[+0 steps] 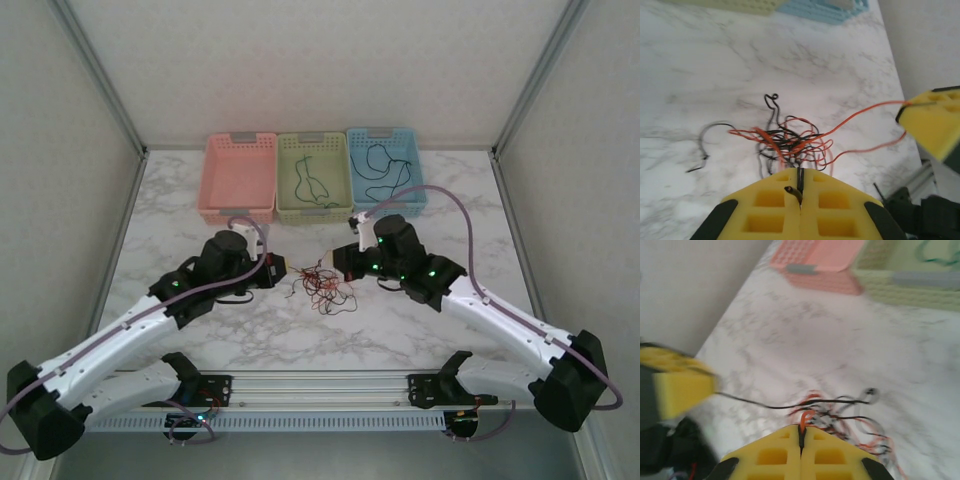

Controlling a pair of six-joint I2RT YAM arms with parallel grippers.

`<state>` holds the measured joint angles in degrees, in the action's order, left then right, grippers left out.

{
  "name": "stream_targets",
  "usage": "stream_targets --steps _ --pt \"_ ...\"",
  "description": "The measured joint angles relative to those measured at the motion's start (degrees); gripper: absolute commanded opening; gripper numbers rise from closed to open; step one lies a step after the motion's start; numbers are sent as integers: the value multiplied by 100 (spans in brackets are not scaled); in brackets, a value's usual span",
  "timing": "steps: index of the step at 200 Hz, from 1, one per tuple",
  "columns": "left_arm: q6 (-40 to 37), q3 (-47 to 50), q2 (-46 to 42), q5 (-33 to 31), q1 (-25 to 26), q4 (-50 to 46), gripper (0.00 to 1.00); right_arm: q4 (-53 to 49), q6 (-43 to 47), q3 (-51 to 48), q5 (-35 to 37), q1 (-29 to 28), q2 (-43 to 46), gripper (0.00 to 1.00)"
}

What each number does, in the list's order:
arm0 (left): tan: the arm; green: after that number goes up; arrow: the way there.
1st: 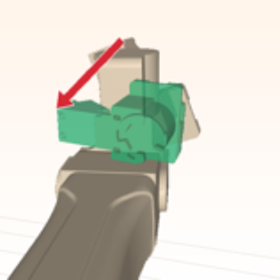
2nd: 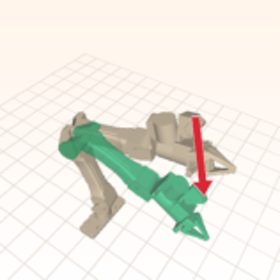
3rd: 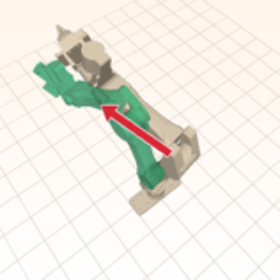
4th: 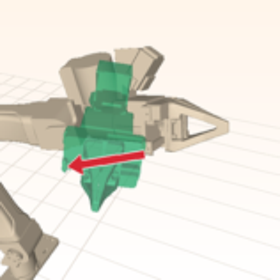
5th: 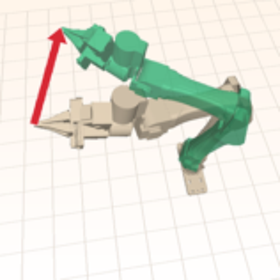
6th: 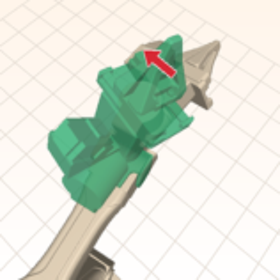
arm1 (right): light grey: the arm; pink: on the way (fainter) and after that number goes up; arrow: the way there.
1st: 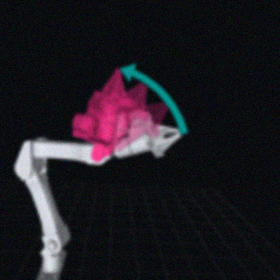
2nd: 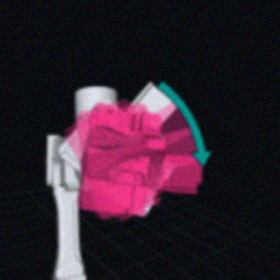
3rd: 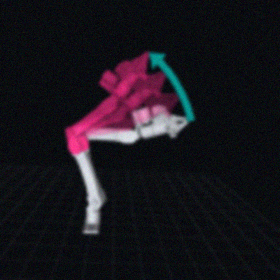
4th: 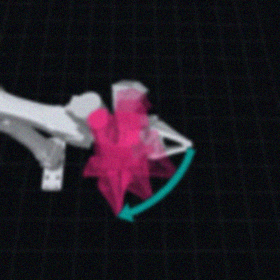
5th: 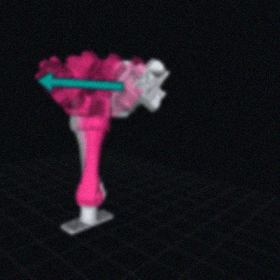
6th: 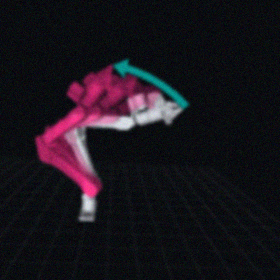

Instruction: Untangle the cables

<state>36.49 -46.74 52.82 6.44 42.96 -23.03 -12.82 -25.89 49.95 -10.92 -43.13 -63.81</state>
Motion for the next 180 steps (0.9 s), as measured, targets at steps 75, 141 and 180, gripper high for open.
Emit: stream_targets --steps 75,141,180 --pt "-485 -1344 -1449 -2017 -232 -2566 0 -511 -636 -1368 789 3711 184 0" --pt "-555 -1504 -1517 -2332 -232 -2994 0 -385 -846 -1707 623 4061 -15 0" --pt "-680 -1779 -1545 -2813 -236 -3392 0 -415 -876 -1707 697 4282 173 0"
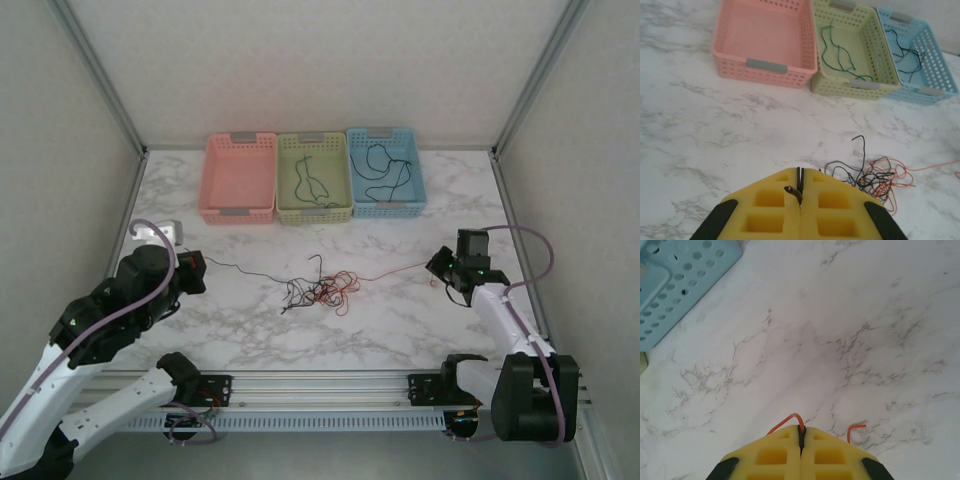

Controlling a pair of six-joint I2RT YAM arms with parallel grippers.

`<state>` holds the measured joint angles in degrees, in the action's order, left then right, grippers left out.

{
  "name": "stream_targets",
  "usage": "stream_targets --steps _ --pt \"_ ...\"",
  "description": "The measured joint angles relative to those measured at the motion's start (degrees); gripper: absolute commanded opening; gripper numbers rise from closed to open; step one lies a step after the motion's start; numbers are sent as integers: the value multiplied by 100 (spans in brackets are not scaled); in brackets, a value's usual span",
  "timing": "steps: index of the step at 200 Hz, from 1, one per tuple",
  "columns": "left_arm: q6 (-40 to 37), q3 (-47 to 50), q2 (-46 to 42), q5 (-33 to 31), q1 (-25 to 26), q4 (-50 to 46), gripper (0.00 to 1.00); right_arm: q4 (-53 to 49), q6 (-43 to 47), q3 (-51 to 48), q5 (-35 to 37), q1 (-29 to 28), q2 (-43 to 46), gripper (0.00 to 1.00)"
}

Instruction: Untangle the cables

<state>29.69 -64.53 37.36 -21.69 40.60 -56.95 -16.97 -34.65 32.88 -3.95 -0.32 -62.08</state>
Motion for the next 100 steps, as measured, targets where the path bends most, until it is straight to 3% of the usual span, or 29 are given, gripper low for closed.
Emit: stream_targets --steps 63,100 --pt "-216 -1381 -476 -1427 0 -706 0 -262 -282 -4 820 247 365 0" --pt "-251 -1062 -619 -1257 -15 -603 0 -258 -376 -37 927 249 461 0"
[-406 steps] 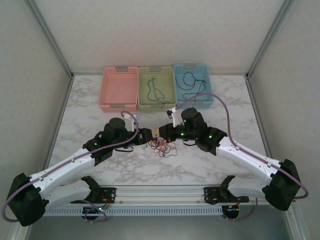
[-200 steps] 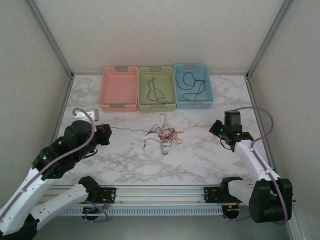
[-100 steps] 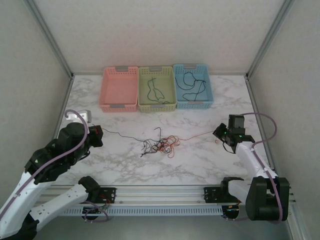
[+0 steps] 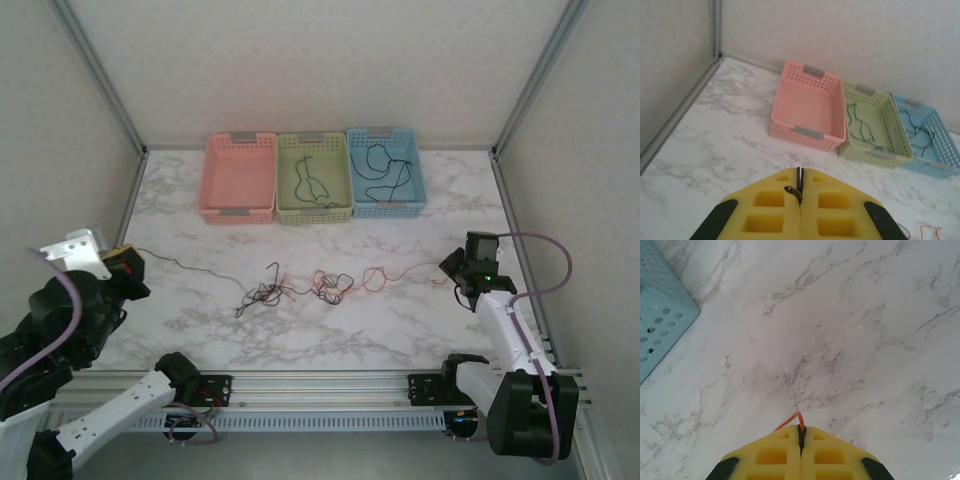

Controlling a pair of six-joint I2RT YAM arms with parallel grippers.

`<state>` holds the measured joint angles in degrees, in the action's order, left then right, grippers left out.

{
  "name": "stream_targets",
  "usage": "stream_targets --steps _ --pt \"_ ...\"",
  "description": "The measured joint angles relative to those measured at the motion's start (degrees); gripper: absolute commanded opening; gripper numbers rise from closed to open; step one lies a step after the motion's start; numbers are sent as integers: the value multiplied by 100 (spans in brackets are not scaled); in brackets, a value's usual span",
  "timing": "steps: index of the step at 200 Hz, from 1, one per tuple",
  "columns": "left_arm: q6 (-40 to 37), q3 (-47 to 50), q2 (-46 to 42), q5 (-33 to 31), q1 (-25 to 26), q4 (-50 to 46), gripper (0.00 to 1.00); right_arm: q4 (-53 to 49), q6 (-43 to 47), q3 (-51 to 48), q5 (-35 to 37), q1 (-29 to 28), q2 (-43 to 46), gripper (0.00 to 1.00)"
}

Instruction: Untangle the cables

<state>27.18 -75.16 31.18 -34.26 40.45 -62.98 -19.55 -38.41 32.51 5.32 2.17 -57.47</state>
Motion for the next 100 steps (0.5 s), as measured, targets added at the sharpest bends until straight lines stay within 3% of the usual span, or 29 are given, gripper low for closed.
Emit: stream_targets --steps 39,100 --pt "142 1097 382 966 -7 553 0 -7 -22 15 -553 0 463 0" --pt "686 2955 1672 2992 -7 2479 0 59 -181 997 -2573 -162 1290 0"
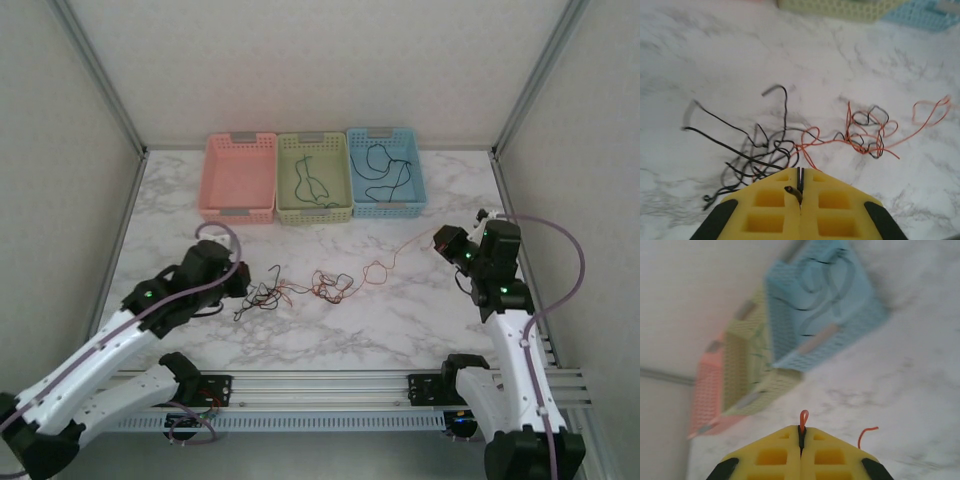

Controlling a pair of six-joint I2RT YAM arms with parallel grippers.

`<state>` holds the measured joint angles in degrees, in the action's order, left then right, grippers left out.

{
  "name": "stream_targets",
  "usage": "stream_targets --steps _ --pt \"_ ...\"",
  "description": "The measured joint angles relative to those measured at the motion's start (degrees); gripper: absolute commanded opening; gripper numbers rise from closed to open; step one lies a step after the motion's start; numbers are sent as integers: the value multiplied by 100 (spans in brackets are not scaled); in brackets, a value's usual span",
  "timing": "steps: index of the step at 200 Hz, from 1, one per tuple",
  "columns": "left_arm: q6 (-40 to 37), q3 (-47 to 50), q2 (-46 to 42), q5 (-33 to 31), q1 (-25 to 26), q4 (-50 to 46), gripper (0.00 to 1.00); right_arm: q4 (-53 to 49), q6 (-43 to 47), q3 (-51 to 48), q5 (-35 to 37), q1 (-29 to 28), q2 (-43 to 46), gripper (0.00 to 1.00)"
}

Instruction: Untangle the cables

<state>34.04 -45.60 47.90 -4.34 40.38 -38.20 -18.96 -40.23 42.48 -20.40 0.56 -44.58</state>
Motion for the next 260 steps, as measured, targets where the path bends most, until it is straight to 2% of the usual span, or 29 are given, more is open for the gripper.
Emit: stream_targets --steps 7,26,39,80,108,137,218,246,260 --pt "31 101 170 155 2 142 6 20 -26 151 -157 -44 105 0" --pt "39 170 662 476 63 468 39 22 -101 527 -466 -116 280 0" --pt "-7 170 949 647 166 704 53 31 -122 782 -614 -133 334 0" --pt "-304 -52 1364 1185 636 1167 69 -42 -234 911 -844 -177 328 0" --pt "-678 -442 1777 1458 1093 1609 74 -162 -264 942 -890 -199 240 0" --pt "-1067 -643 2369 1742 1370 2168 74 -236 -267 1049 -929 -199 129 0" --pt "-1996 -1333 4500 1974 1482 3123 76 -435 -262 1154 -929 -199 68 0" --pt "-2085 -1488 4892 1976 1530 3338 73 -527 -243 1154 -927 -199 68 0" --pt "-2109 -1558 5018 1974 1537 3414 67 -544 -243 1154 -927 -199 70 0"
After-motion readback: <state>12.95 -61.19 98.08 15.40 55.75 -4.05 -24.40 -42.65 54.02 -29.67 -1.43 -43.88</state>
